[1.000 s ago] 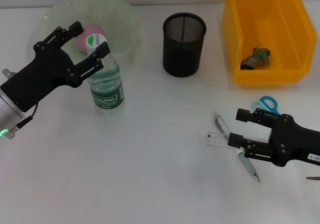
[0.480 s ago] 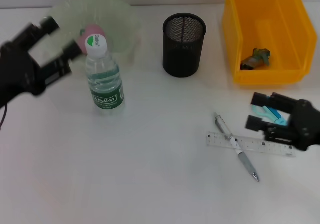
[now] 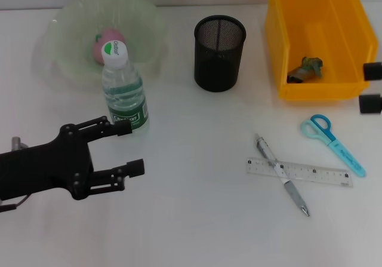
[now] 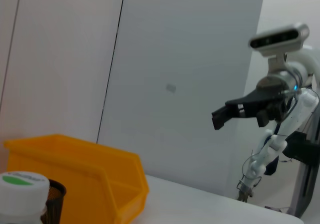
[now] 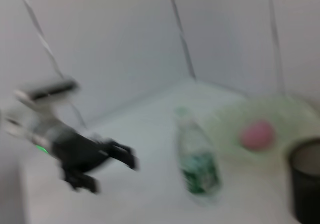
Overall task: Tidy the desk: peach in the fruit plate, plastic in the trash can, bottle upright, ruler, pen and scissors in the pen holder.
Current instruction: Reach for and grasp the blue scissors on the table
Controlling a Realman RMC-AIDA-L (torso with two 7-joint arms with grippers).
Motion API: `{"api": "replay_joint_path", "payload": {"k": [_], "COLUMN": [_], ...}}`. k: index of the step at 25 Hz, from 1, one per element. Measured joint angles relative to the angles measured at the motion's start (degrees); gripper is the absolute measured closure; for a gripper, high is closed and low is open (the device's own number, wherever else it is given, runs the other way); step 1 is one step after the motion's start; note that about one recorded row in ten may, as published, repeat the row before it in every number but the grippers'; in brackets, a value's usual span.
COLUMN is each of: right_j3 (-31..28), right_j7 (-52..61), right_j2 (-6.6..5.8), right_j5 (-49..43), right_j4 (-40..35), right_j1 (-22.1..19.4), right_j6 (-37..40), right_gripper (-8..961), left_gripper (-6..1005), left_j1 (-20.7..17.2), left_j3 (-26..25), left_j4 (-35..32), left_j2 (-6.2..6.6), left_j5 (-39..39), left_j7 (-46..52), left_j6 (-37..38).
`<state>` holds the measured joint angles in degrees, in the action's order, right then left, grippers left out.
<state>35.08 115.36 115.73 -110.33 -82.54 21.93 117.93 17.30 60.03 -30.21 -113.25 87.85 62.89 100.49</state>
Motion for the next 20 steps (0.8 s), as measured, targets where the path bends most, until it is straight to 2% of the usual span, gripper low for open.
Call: {"api": "replay_joint_path", "payload": {"k": [3,6,8,12,13,16,20], "right_j3": [1.8,6.8,11.7,21.0,23.2,29.1,32.3], "right_j7": [11.9,20.9,25.1,29.7,30.8,34.1,35.7], "right_j2": [-0.21,0.29,1.09,3.31,3.54,3.77,3.87], "right_j5": [-10.9,-22.0,-29.6,-43.6,-45.9,-48.1,-48.2], "right_j4": [-12.0,-17.8,-19.7,-20.3,-19.6,-16.3,-10.0], "right_j1": [4.3,7.9,9.0,9.3,8.9,7.2,6.1], "right_j6": [0.7,1.1,0.8,-1.6,-3.0,-7.7,-13.7], "right_gripper": [169,169,169,168,168,168,168], "left_gripper": [204,204,204,204,204,204,204], "left_j1": [0.5,1.4,1.9,2.2,2.3,2.4,3.2], "left_j3": [0.3,0.3,0.1,0.0,0.0,-0.3,-0.3], "left_j4": [0.0,0.0,-0.1,-0.1,-0.1,-0.1,0.0], "left_j2": [-0.77,-1.57,-2.03,-2.43,-2.45,-2.46,-2.71], "left_j5": [0.7,2.9,4.1,4.3,4.3,4.3,4.2], "left_j7": [-0.3,-0.2,0.1,0.3,0.3,0.3,0.3], "left_j6": [-1.8,-3.4,-4.8,-6.0,-6.0,-6.8,-8.4]}}
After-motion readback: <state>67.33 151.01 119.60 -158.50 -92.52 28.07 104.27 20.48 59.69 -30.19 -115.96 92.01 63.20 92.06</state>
